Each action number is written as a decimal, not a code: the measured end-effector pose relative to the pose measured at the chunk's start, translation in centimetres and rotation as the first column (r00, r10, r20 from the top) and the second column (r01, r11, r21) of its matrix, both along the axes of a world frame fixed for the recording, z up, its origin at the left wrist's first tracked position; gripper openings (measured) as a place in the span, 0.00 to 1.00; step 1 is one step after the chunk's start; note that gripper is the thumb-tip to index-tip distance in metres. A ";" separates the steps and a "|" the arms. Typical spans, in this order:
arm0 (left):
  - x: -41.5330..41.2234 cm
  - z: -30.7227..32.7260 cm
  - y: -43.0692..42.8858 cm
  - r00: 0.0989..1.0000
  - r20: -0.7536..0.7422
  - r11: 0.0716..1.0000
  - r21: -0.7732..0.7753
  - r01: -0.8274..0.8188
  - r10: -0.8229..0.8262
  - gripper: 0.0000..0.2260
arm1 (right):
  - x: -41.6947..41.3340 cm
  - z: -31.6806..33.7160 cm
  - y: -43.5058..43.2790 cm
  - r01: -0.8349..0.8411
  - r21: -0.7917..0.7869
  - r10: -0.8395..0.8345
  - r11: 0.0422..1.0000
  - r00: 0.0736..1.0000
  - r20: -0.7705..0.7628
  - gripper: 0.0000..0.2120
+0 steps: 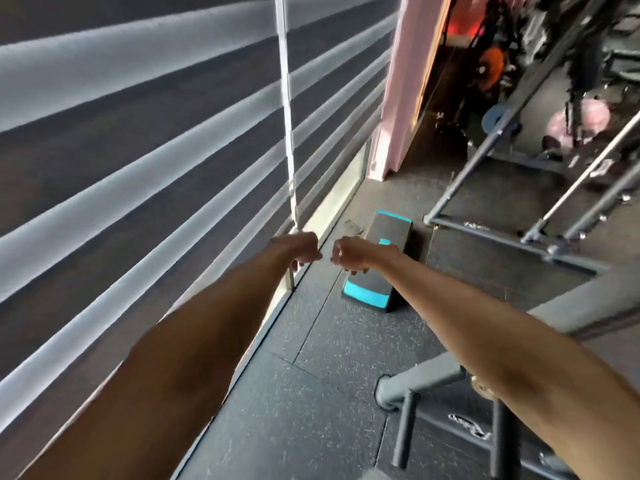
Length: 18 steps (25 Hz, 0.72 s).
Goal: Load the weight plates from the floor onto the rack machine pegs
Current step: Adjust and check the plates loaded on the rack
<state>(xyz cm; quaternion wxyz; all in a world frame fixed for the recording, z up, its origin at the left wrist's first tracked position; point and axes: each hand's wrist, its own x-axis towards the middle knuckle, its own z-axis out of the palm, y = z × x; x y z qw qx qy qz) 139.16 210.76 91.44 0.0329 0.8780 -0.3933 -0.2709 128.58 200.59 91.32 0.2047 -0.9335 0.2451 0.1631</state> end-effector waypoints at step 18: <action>24.8 -15.9 -37.5 0.949 -0.120 0.917 0.245 0.314 -0.293 0.16 | 23.2 -18.0 -35.2 0.180 0.191 -0.144 0.965 0.972 -0.188 0.15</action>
